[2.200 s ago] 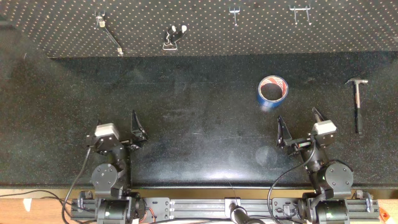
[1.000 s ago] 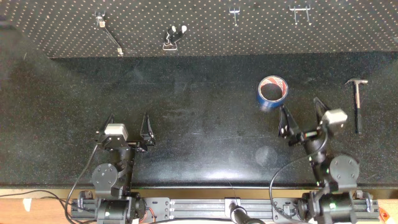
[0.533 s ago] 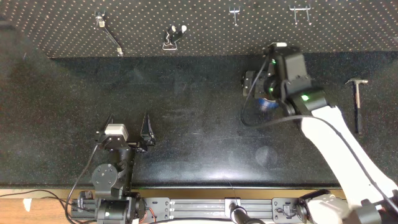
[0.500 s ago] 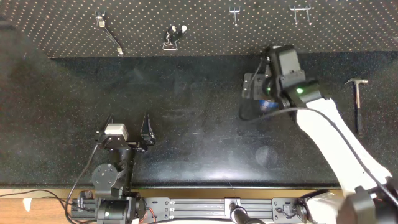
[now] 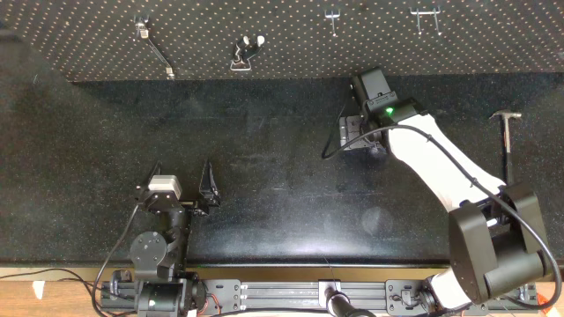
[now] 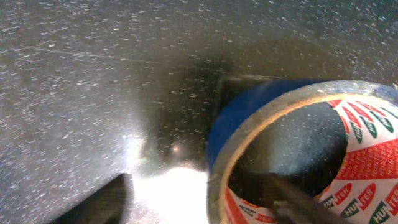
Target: Place Tools Onto Pegboard
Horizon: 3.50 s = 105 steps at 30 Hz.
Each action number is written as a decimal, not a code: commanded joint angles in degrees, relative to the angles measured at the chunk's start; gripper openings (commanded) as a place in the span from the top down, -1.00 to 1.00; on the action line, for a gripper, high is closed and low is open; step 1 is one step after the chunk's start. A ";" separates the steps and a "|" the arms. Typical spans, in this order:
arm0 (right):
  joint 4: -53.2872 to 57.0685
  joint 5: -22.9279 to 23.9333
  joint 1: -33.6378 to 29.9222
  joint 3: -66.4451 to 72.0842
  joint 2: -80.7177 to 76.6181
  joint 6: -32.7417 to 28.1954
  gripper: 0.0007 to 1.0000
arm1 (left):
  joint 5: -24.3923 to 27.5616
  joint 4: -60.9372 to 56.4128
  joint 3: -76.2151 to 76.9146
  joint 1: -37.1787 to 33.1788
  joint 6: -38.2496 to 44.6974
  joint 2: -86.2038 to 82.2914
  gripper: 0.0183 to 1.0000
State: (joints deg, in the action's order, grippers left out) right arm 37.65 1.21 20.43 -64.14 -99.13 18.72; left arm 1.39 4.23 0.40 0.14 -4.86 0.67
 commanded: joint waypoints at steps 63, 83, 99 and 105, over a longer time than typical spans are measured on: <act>-39.98 22.95 13.94 -0.98 8.70 -13.46 -0.91 | 0.79 0.35 -0.09 -0.13 -0.90 -0.48 -0.99; 23.19 0.66 -41.92 4.63 20.06 -21.24 -0.93 | 0.79 0.35 -0.09 -0.13 -0.90 -0.48 -0.99; 13.25 -0.85 -57.00 4.63 6.91 -52.09 -0.93 | 0.76 0.35 -0.09 -0.13 -0.90 -0.48 -0.99; 8.83 -0.98 -57.00 4.59 1.49 -52.04 -0.93 | 0.79 0.35 -0.09 -0.13 -0.90 -0.48 -0.99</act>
State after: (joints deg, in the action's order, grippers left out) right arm 47.05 1.30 -36.34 -59.79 -96.40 -32.29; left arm 1.58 4.23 0.43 0.14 -4.86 0.62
